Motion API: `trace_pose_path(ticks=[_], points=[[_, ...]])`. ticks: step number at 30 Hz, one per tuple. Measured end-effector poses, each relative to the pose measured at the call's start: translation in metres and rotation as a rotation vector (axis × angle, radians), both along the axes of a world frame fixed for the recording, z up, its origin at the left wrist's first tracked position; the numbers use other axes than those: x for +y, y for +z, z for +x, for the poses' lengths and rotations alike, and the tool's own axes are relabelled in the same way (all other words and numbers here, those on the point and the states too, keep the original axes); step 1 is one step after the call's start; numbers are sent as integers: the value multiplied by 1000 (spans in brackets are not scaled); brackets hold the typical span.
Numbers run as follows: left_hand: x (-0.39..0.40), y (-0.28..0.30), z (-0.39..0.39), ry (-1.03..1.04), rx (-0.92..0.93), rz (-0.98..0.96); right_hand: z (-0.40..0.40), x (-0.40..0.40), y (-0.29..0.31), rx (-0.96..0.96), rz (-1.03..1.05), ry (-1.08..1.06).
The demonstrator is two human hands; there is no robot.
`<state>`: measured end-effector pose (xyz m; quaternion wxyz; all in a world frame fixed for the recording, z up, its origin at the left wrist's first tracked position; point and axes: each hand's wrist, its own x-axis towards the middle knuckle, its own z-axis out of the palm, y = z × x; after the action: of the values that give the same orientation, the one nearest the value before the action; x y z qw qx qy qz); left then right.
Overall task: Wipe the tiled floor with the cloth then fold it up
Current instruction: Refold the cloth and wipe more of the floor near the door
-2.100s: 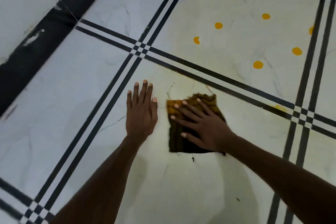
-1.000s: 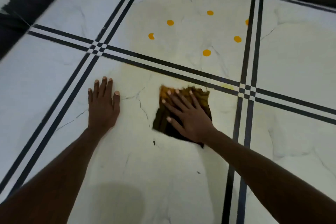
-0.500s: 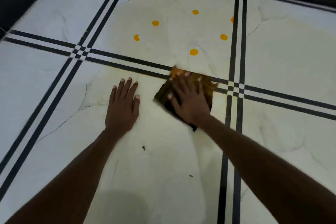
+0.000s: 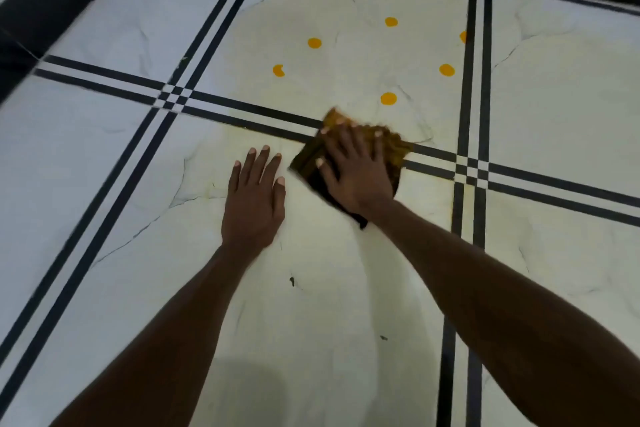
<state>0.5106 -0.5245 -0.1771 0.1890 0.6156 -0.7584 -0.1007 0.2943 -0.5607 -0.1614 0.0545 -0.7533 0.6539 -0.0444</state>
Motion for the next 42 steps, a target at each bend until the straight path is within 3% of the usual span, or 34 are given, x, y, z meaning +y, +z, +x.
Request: trace_pose_path(ticks=[3,7,10,14,16,20,23,25,27,31,35,42], points=[[1,4,1,4,48,27,14,67,2,31,40,305],[7,6,2,-6,83,13,-66,122,5,42,111,530],[5,4,-1,16,86,10,-115,83,4,20,88,359],[6,1,-2,12,83,5,-67,20,-8,-2,6,-88],[6,2,-2,18,96,3,-28,12,-7,-12,0,-74],[5,17,-17,68,201,43,-4,44,-1,-79,23,196],[-1,23,-46,46,270,99,-22,78,6,-356,101,223],[-10,32,-71,58,275,125,-40,87,16,-621,142,84],[-19,46,-97,109,241,238,-53,83,26,-763,83,-64],[-32,61,-126,127,117,436,-58,65,46,-785,67,-244],[-36,75,-122,58,413,539,-77,46,57,-717,248,-318],[-48,135,-103,-164,655,487,-100,20,96,-551,489,-89]])
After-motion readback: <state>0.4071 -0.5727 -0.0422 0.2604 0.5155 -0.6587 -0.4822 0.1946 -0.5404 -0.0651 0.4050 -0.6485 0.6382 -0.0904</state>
